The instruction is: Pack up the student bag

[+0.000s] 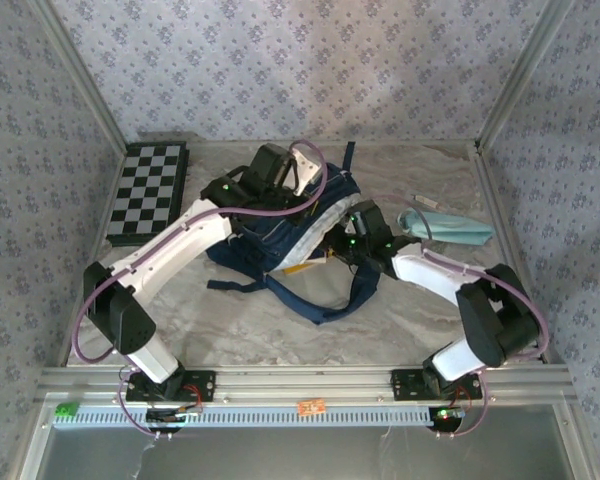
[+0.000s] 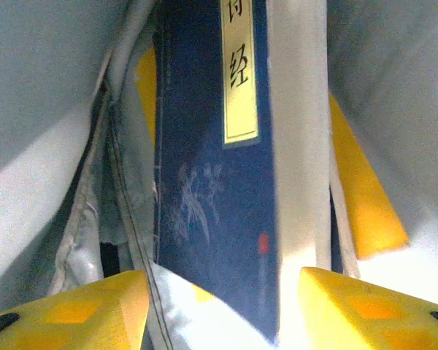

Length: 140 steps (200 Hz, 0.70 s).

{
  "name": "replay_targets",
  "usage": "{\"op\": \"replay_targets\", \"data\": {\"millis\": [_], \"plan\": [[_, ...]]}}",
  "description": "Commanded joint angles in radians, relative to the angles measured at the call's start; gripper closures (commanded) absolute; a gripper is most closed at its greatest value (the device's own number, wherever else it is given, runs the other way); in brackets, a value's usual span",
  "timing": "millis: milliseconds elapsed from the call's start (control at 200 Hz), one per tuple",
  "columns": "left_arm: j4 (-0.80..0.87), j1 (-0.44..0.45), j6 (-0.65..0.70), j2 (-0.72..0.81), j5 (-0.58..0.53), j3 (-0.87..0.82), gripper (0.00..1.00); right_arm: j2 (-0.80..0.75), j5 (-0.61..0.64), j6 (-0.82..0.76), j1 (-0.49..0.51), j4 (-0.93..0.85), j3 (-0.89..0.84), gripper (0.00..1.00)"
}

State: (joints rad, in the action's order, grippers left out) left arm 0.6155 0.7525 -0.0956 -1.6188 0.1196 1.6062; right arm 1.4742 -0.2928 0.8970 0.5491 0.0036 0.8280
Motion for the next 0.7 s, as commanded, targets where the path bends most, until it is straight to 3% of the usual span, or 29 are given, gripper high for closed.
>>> {"op": "replay_targets", "data": {"millis": [0,155,385,500,695], "plan": [[-0.095,-0.01,-0.006,0.072,0.033,0.015,1.0,-0.072,0.059,-0.032,0.015,-0.167,-0.032,0.43],[-0.101,-0.01,-0.011,0.068,0.047,0.013,1.0,-0.081,0.078,0.003,0.052,-0.153,-0.062,0.57],[-0.103,-0.01,-0.023,0.065,0.054,-0.011,1.0,0.028,0.143,-0.016,0.063,-0.012,-0.052,0.79],[-0.109,-0.01,-0.038,0.064,0.055,-0.026,1.0,0.068,0.163,-0.012,0.055,0.099,-0.034,0.81],[-0.095,-0.011,-0.03,0.069,0.067,-0.037,1.0,0.047,0.147,-0.075,0.058,-0.037,0.004,0.82]]}}
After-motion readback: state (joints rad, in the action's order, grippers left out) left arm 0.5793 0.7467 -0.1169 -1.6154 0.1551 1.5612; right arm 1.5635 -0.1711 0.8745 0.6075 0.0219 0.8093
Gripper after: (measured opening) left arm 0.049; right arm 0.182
